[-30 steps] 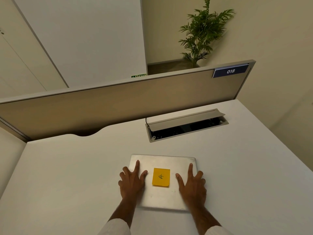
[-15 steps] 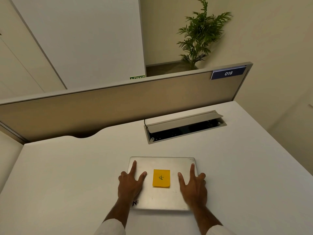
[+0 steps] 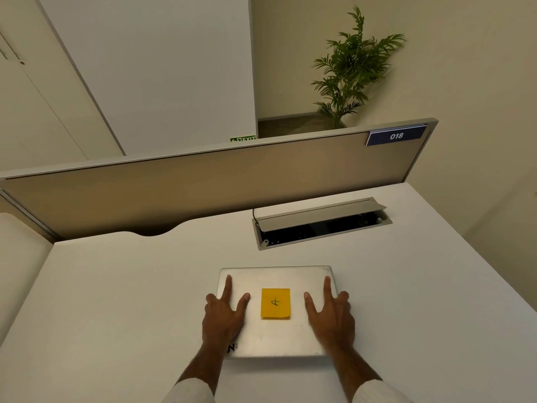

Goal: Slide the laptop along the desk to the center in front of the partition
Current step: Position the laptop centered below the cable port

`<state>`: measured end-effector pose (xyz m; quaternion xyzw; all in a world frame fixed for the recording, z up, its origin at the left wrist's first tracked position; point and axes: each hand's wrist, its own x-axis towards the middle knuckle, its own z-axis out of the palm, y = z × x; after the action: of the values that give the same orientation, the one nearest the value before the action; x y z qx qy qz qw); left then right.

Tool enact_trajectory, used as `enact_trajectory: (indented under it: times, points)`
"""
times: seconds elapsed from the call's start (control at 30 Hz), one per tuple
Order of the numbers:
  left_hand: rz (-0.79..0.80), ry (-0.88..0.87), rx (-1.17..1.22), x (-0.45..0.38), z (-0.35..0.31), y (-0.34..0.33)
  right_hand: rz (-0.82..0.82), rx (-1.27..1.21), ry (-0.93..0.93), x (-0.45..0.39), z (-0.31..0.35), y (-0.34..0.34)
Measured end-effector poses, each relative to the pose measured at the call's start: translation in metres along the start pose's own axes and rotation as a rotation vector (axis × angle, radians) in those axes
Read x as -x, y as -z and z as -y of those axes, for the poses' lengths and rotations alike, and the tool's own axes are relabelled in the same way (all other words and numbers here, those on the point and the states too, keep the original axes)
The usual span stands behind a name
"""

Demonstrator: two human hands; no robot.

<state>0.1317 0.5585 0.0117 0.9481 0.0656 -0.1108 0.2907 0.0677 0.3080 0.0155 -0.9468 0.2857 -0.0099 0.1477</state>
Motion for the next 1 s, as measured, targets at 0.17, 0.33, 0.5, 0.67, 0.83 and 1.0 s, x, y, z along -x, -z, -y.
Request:
enact_trajectory:
  times: [0.17,0.33,0.5,0.67,0.83,1.0]
  points:
    - [-0.037,0.025,0.041,0.011,0.008,0.007,-0.008,0.005,0.068,-0.003,0.009,0.001]
    - [-0.075,0.076,0.058,0.023,0.024,0.02,0.014,-0.011,0.131,0.0,0.028,-0.004]
    - [-0.094,0.123,0.068,0.034,0.038,0.03,0.041,-0.018,0.178,0.009,0.042,-0.008]
    - [-0.106,0.145,0.046,0.041,0.048,0.034,0.053,-0.017,0.206,0.015,0.051,-0.012]
    - [-0.105,0.131,-0.066,0.043,0.061,0.032,0.064,-0.004,0.22,0.02,0.052,-0.021]
    - [-0.115,0.112,-0.163,0.042,0.07,0.025,0.088,0.031,0.213,0.025,0.051,-0.028]
